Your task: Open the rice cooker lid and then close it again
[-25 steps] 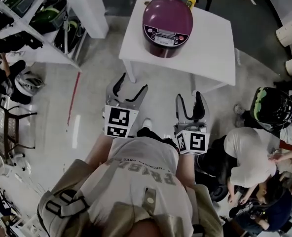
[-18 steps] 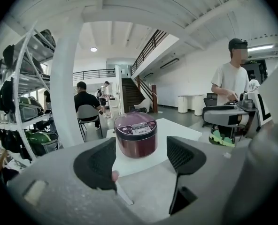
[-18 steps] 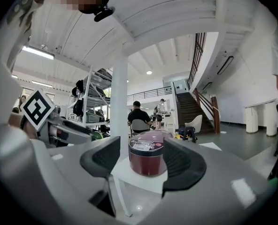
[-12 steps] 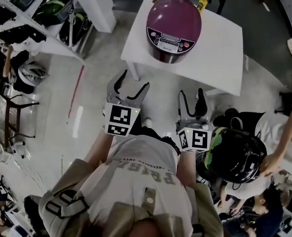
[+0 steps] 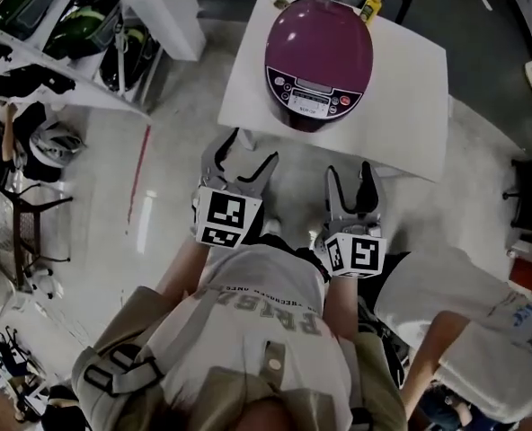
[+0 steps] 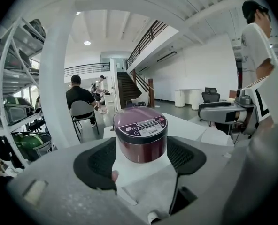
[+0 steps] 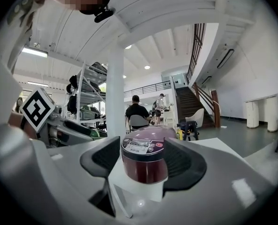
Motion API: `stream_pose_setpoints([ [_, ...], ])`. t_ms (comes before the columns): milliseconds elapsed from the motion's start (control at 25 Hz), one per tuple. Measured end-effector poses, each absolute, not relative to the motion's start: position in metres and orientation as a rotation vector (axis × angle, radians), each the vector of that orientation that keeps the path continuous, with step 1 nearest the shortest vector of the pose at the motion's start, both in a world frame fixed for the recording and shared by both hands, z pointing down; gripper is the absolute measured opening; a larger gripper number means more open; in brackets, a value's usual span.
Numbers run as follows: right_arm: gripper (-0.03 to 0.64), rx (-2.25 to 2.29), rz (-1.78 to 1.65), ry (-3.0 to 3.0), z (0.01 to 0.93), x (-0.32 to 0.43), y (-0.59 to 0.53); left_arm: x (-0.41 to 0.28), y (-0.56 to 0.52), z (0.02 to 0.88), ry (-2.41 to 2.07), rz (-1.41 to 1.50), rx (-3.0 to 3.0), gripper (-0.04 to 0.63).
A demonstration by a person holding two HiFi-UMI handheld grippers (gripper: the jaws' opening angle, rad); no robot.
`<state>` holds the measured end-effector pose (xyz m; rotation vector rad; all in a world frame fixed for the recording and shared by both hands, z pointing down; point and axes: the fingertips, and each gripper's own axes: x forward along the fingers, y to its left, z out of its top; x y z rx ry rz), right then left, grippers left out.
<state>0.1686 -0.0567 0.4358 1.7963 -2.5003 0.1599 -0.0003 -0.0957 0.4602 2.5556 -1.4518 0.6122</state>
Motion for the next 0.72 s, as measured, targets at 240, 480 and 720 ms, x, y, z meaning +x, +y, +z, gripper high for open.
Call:
stream_pose_setpoints([
  [240,0.264,1.84,0.151,-2.448,0.437,0.163,-0.093,-0.002,-0.142,0.46,-1.378,0.619,2.607,0.348],
  [480,0.264,1.851,0.122,-2.4,0.44,0.159,-0.126,0.002,-0.18,0.464,-1.276,0.647,2.684,0.37],
  [720,0.264,1.734,0.048,-2.368,0.443,0.143,-0.151,0.009,-0.2,0.471,-1.076,0.767,2.812,0.392],
])
